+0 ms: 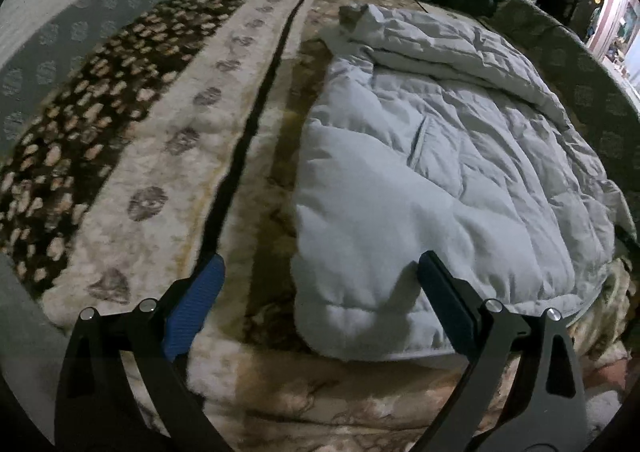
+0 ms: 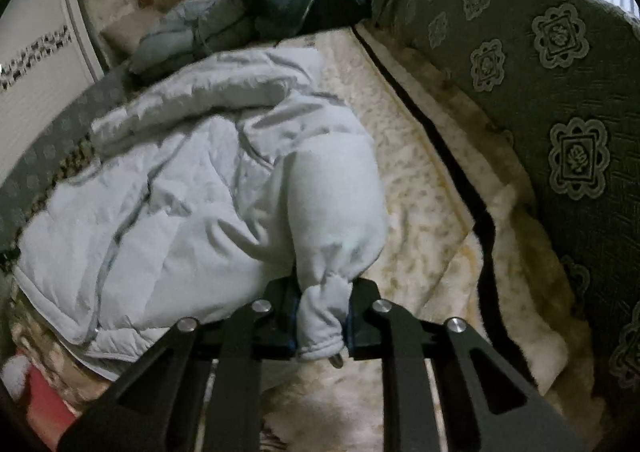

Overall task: Fold large clothes
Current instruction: 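Grasp the jacket side edge with the right gripper while the left gripper grasps beside it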

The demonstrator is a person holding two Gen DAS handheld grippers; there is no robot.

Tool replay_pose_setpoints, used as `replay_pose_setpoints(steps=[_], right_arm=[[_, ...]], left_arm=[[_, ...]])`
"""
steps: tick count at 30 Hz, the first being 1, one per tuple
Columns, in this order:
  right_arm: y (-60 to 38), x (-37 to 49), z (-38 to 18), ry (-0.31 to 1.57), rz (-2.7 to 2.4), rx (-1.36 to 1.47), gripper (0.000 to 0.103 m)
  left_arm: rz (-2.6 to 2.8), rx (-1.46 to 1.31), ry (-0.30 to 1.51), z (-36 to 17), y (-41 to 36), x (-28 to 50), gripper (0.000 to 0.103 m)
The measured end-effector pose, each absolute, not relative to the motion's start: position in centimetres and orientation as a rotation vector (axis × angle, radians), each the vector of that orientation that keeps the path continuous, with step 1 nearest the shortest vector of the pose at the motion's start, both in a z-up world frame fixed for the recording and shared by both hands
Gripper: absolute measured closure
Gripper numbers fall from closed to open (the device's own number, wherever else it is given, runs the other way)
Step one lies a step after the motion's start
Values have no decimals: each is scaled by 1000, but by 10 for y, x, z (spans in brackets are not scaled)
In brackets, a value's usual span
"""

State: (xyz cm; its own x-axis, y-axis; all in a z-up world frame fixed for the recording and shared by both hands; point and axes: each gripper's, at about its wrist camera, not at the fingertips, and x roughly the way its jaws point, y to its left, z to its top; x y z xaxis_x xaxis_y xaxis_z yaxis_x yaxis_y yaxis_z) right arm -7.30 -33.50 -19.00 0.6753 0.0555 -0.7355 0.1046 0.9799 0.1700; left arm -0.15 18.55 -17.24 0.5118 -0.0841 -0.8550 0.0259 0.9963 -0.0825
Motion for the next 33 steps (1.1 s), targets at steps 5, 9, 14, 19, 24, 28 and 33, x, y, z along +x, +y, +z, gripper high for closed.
replay_pose_setpoints(steps=[5, 9, 14, 19, 24, 28, 33], right_arm=[[-344, -77, -196, 839, -14, 291, 82], [-341, -78, -198, 853, -24, 289, 80], [-337, -78, -203, 869, -42, 302, 79], [-330, -76, -200, 904, -54, 261, 76], [-322, -74, -199, 948, -84, 205, 65], [-317, -75, -202, 964, -111, 173, 60], [-315, -69, -200, 1006, -109, 146, 57]], left_arm=[[-150, -93, 1087, -191, 171, 12, 6], [-160, -40, 1067, -194, 150, 15, 11], [-156, 7, 1037, -197, 138, 12, 27], [-189, -2, 1012, -191, 145, 6, 51], [-231, -11, 1002, -190, 155, -1, 54], [-251, 20, 987, -189, 157, -8, 53], [-270, 0, 999, -189, 163, -8, 52]])
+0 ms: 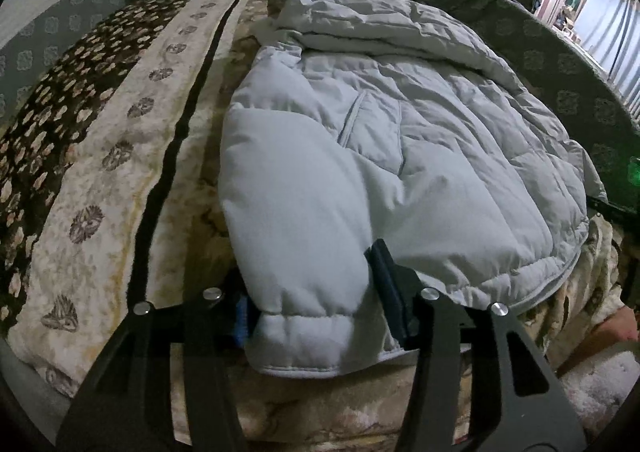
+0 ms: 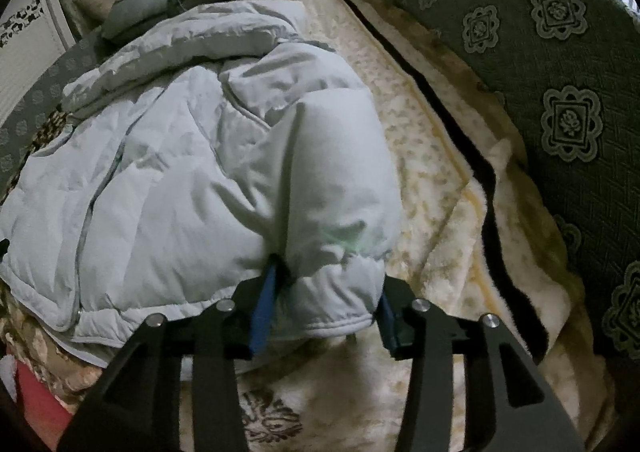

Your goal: Fold large clothes

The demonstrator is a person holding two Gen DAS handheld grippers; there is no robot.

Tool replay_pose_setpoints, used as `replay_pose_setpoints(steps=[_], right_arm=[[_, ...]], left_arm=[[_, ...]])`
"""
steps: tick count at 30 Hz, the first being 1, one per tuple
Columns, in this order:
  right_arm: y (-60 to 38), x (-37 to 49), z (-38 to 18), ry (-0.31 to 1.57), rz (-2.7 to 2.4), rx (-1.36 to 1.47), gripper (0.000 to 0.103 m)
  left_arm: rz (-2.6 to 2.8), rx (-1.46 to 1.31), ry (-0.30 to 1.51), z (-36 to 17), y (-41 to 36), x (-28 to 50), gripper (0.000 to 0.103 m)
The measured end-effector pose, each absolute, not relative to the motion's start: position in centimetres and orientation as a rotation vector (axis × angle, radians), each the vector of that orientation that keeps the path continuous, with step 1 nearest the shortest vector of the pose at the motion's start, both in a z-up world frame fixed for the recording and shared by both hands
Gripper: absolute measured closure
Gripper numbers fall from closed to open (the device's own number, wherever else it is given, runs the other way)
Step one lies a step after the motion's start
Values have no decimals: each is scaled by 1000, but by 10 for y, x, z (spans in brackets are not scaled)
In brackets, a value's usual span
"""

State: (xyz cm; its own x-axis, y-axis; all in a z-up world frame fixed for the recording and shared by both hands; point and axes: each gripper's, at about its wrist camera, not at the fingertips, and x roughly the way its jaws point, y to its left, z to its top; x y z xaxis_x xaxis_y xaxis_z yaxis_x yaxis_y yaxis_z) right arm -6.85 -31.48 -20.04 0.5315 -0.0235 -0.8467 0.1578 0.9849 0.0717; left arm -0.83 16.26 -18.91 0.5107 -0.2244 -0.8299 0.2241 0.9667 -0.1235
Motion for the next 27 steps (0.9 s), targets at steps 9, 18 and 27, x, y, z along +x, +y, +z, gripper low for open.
replay_pose_setpoints(steps=[9, 18, 27], right_arm=[[-326, -74, -206, 974, -50, 163, 49], [-336, -78, -219, 948, -29, 276, 43], [-334, -70, -224, 938, 6, 278, 48]], left_arm=[[-276, 93, 1008, -200, 137, -2, 30], [-293, 58, 1009, -196, 143, 9, 55], [-309, -25, 1017, -190, 150, 21, 71]])
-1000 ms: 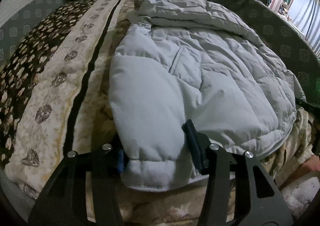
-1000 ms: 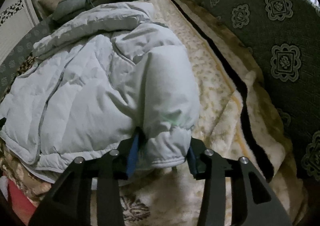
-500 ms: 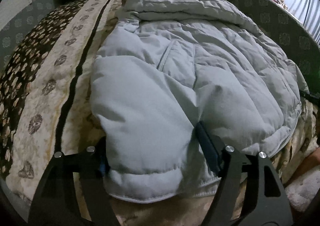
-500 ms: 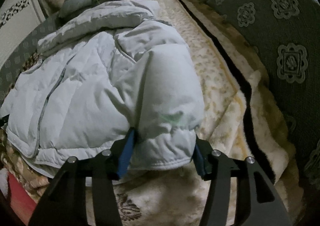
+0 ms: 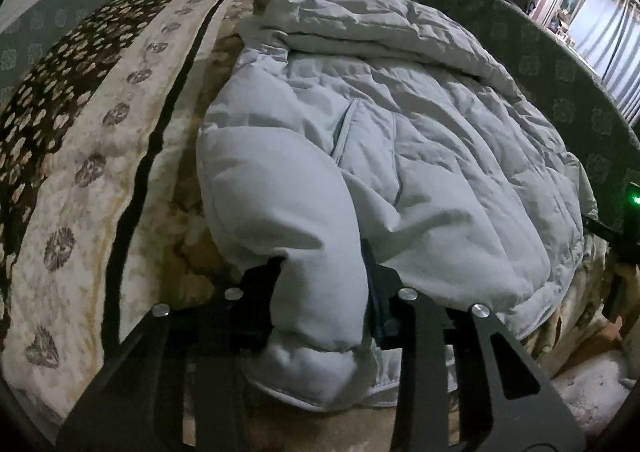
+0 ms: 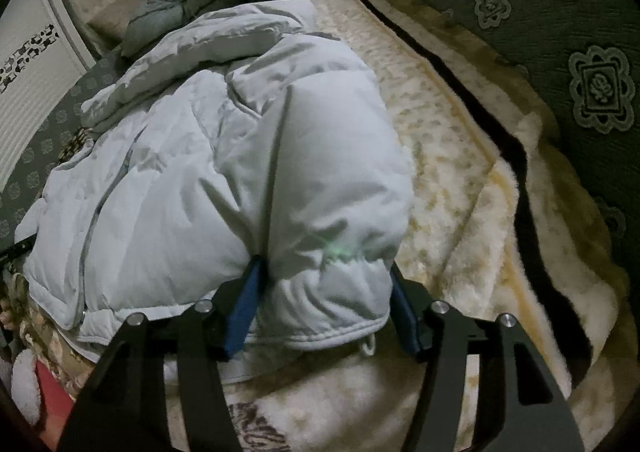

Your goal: Fold large clothes

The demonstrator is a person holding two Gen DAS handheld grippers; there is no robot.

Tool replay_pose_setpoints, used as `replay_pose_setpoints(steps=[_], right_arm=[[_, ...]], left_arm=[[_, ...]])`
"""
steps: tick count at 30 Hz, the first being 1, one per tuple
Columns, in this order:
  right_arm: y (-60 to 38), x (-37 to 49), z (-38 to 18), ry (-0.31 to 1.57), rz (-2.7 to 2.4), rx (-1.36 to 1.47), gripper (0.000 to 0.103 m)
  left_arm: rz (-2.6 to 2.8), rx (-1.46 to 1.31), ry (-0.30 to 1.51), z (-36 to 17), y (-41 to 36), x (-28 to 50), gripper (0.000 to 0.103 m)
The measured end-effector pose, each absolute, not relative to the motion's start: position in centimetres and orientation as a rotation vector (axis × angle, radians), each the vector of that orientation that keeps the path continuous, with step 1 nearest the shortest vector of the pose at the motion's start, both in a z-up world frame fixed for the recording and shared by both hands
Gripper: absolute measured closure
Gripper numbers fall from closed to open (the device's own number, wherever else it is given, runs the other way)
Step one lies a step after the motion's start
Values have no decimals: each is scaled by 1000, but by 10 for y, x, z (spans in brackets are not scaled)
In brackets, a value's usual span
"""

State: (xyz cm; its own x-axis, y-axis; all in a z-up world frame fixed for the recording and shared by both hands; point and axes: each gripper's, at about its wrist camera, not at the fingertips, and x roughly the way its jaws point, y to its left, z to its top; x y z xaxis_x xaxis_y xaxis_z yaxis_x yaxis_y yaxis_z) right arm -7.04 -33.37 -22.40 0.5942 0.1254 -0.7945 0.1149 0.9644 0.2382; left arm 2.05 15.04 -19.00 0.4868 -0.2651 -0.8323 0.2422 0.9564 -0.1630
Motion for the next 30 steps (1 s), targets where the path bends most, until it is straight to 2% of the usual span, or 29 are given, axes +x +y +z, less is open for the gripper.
replay_pose_setpoints(steps=[1, 3, 5, 10, 21, 30], right_arm=[[-332, -70, -222, 931, 16, 267, 52], [-328, -70, -215, 911, 36, 256, 71], [-322, -68, -207, 890, 37, 231, 75], [-311, -60, -200, 890, 36, 141, 76], [-315, -62, -192, 873, 31, 163, 76], [-320, -32, -122, 732, 7, 132, 82]], left_arm=[[-309, -25, 1019, -189, 150, 21, 71], [-307, -18, 1022, -187, 148, 24, 74], [-307, -6, 1023, -182, 145, 29, 75], [-294, 24, 1025, -177, 138, 36, 76], [-247, 59, 1002, -170, 137, 26, 78], [-233, 23, 891, -117, 138, 42, 79]])
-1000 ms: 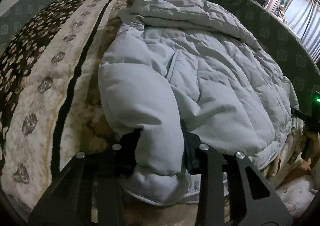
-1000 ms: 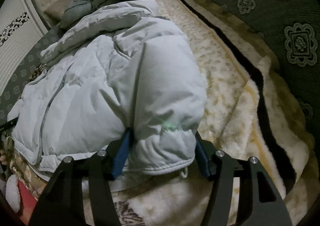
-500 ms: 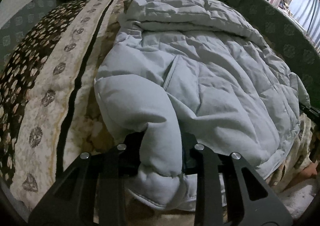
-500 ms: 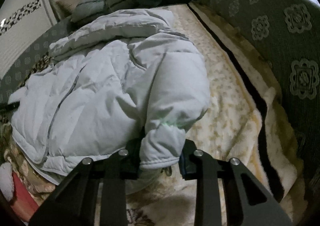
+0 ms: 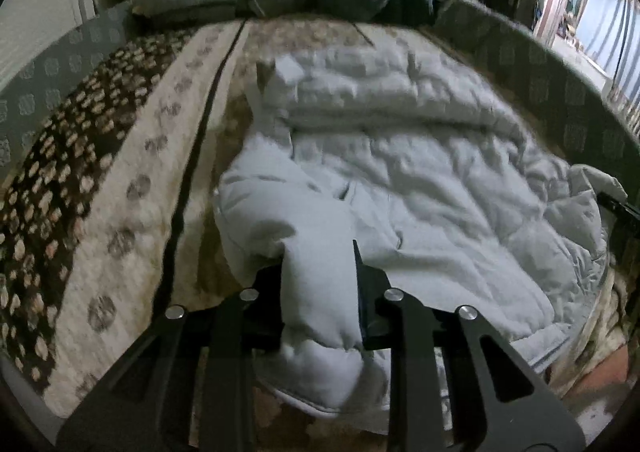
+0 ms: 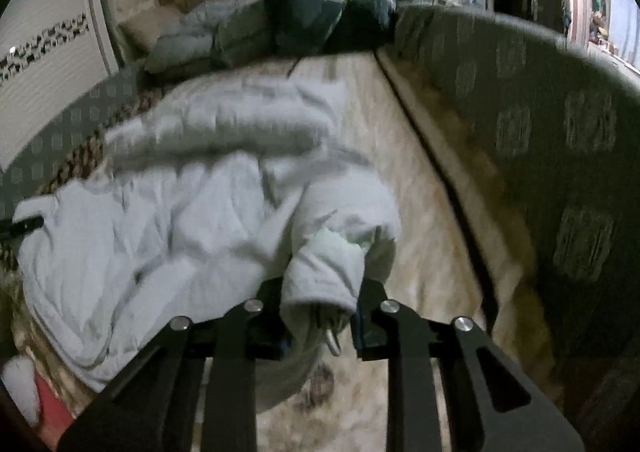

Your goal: Fold large clothes

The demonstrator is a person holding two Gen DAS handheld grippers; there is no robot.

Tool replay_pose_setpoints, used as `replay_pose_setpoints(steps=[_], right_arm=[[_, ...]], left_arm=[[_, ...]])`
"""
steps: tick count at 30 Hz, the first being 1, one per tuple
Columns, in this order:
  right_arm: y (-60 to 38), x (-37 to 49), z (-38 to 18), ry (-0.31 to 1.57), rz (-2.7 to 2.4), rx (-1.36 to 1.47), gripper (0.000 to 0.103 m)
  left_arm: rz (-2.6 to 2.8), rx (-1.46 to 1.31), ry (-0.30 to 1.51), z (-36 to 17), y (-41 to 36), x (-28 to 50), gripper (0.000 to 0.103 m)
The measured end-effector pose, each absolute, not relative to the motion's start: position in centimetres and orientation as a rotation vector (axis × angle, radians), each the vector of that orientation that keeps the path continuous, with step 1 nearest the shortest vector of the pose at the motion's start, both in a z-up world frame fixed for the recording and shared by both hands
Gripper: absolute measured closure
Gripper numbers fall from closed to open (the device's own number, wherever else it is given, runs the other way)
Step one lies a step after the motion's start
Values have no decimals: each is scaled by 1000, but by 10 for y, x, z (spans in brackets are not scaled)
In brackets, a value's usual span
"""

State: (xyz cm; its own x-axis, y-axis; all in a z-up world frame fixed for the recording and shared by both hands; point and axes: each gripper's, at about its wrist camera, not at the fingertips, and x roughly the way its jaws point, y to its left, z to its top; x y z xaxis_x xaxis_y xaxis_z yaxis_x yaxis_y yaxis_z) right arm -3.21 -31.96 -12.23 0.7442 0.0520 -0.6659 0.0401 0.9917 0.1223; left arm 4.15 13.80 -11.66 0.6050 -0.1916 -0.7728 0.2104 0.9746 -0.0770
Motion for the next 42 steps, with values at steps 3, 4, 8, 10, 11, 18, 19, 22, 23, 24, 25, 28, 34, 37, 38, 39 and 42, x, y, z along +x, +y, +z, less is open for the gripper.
replay_pose_setpoints(steps=[3, 4, 8, 10, 11, 18, 19, 22, 23, 24, 25, 28, 34, 37, 38, 39, 42], right_arm=[[-317, -15, -99, 702, 8, 99, 82], [-316, -10, -92, 693, 6, 87, 83], [-318, 2, -71, 665, -3, 102, 83], [-323, 10, -68, 668, -14, 114, 83], [-325, 14, -67, 671, -20, 123, 83], [-338, 38, -55, 680, -57, 165, 83], [-337, 45, -52, 680, -56, 162, 83], [-339, 65, -43, 662, -54, 168, 83], [-340, 70, -41, 654, -55, 174, 83], [-343, 76, -38, 645, -55, 185, 83], [-347, 83, -36, 638, -56, 203, 83], [-352, 101, -33, 628, -69, 240, 83], [-353, 152, -6, 593, -144, 265, 84], [-360, 177, 17, 553, -166, 287, 84], [-361, 185, 24, 543, -169, 288, 84], [-363, 194, 32, 526, -173, 286, 84], [-361, 222, 48, 484, -193, 247, 84]], left_arm=[[-230, -33, 862, -95, 146, 55, 79], [-226, -38, 854, -91, 147, 57, 79], [-213, -66, 843, -72, 149, 73, 79], [-208, -63, 840, -67, 149, 79, 79], [-204, -59, 839, -66, 148, 82, 79], [-165, -71, 847, -51, 146, 111, 79], [-164, -81, 849, -49, 146, 118, 79], [-157, -114, 841, -41, 148, 139, 79], [-154, -124, 839, -41, 149, 144, 79], [-149, -141, 837, -39, 150, 150, 80], [-144, -169, 835, -38, 152, 158, 80], [-127, -218, 826, -33, 153, 179, 80], [-81, -215, 785, -7, 132, 236, 82], [-85, -199, 747, 18, 125, 266, 82], [-89, -195, 733, 28, 123, 278, 82], [-89, -187, 718, 36, 122, 288, 82], [-93, -174, 689, 52, 121, 314, 82]])
